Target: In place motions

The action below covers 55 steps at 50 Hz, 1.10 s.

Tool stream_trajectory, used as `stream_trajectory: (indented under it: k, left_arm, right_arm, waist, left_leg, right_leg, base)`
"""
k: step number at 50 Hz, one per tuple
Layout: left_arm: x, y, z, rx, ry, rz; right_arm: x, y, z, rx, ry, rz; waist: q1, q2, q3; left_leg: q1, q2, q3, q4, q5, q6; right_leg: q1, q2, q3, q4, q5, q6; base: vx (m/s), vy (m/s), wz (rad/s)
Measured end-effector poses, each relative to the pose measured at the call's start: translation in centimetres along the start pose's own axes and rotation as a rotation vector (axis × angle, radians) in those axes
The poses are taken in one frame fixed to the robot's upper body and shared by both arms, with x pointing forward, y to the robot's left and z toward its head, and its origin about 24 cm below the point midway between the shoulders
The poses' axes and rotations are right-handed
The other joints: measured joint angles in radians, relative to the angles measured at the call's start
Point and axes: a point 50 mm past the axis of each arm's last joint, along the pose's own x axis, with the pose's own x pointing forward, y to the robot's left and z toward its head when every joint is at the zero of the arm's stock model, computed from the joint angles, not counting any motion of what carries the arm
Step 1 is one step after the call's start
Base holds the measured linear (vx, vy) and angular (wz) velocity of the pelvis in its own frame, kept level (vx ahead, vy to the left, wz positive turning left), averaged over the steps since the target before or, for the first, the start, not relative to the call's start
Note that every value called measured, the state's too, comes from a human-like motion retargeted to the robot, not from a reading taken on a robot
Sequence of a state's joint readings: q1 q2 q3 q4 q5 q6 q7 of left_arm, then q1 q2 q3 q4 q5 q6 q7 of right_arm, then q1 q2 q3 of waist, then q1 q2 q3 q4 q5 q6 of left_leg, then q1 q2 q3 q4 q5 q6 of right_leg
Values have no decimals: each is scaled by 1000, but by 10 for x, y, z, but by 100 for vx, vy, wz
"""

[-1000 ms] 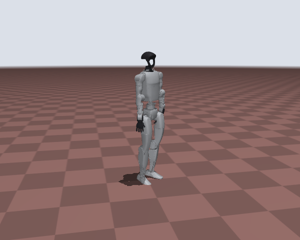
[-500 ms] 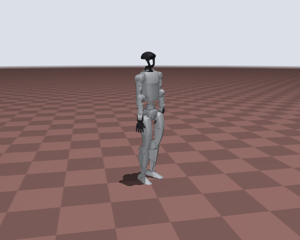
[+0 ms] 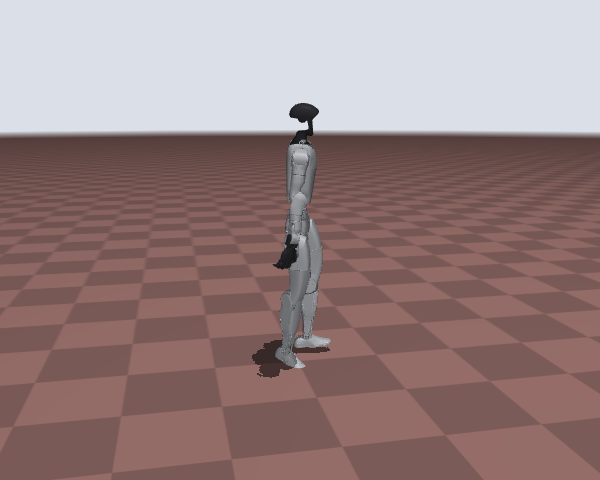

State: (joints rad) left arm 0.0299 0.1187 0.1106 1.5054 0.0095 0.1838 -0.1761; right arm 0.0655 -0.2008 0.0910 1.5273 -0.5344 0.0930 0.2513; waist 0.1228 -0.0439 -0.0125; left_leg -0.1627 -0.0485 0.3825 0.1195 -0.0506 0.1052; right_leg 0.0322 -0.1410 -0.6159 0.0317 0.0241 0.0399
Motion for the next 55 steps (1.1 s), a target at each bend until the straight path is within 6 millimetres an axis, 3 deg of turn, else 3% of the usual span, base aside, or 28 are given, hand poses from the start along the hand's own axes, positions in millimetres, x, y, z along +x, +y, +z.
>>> stream_trajectory:
  k: [5, 8, 16, 20, 22, 25, 32, 36, 38, 40, 43, 45, 50, 55]
  left_arm:
    - [1, 0, -12, -26, 47, 40]
    - [2, 2, -24, -79, 77, 61]
    - [3, -5, -39, -199, 111, 58]
    - [4, -11, -35, -213, 101, 31]
    - [5, -13, -33, -211, 84, 21]
    - [5, -14, -28, -205, 60, 14]
    - [4, -15, -13, -194, 21, 21]
    - [3, -20, 1, -145, 0, 0]
    - [1, -22, 13, -95, -21, -5]
    - [-2, -20, 27, -22, -43, -5]
    - [-7, -11, 45, 116, -63, 23]
    - [-10, -6, 57, 188, -85, 56]
    - [-18, 1, 79, 229, -146, 73]
    - [-18, 2, 77, 195, -132, 56]
  right_arm:
    - [1, -1, -16, 44, 25, -26]
    - [1, -1, -19, 62, 31, -37]
    - [-4, -16, 12, 72, -84, -90]
    - [-6, -17, 28, 67, -152, -100]
    - [-6, -14, 34, 73, -169, -95]
    - [-5, -6, 42, 85, -189, -66]
    - [-5, 1, 55, 83, -252, -43]
    - [-6, -5, 47, 97, -246, -77]
    - [-6, -10, 42, 119, -237, -89]
    - [-6, -13, 36, 145, -219, -95]
    - [-3, -7, 28, 190, -188, -79]
    - [-2, -3, 26, 218, -178, -64]
    - [-1, 2, 34, 181, -196, -55]
    - [-3, 3, 46, 90, -208, -66]
  waist:
    - [-43, -38, -29]
    - [-48, -53, -48]
    - [-55, -27, -61]
    - [-36, -1, -57]
    - [-15, 2, -56]
    - [21, -2, -56]
    - [82, -14, -75]
    - [71, 36, -71]
    - [53, 74, -53]
    - [21, 94, -40]
    - [-37, 90, -45]
    - [-56, 89, -41]
    - [-95, 79, -19]
    - [-107, 26, 4]
  left_leg:
    - [30, 72, 345, 30, -123, 24]
    - [34, 103, 383, 40, -140, 35]
    - [66, 134, 491, -64, -70, 34]
    - [57, 139, 417, -104, 89, -1]
    - [67, 132, 398, -113, 102, -11]
    - [90, 107, 369, -126, 86, -16]
    - [103, 28, 249, -139, 32, 40]
    - [110, 37, 197, -124, 20, 66]
    - [123, 51, 161, -116, 17, 74]
    - [132, 44, 119, -114, 21, 82]
    - [115, 13, 32, -121, 44, 98]
    - [106, 4, -16, -122, 58, 103]
    - [86, -6, -92, -127, 91, 91]
    - [97, -59, -139, -142, 106, 76]
  right_leg:
    - [16, -75, -215, 0, -29, 36]
    - [22, -100, -303, 11, -40, 52]
    - [51, -110, -469, 70, -69, 82]
    - [88, -92, -520, 80, -72, 98]
    - [105, -95, -529, 87, -67, 105]
    - [128, -110, -531, 92, -50, 115]
    - [167, -166, -536, 111, 51, 139]
    - [197, -210, -537, 221, 165, 95]
    - [203, -236, -499, 316, 197, 26]
    - [158, -266, -347, 433, 172, -9]
    - [-9, -231, 21, 591, 52, 91]
    - [-75, -153, 151, 624, -17, 109]
    - [-132, -33, 192, 535, -143, 90]
    - [-214, 97, 450, 344, -226, 128]
  base:
    - [3, 5, 259]
    - [20, 6, 160]
    - [23, 8, 103]
    - [43, 19, 57]
    - [52, 23, 19]
    - [47, 19, 4]
    - [51, 23, 26]
    - [44, 25, 88]
    - [35, 22, 127]
    - [35, 16, 167]
    - [36, 6, 202]
    - [20, -8, 175]
    - [16, -14, 128]
    - [10, -17, 86]
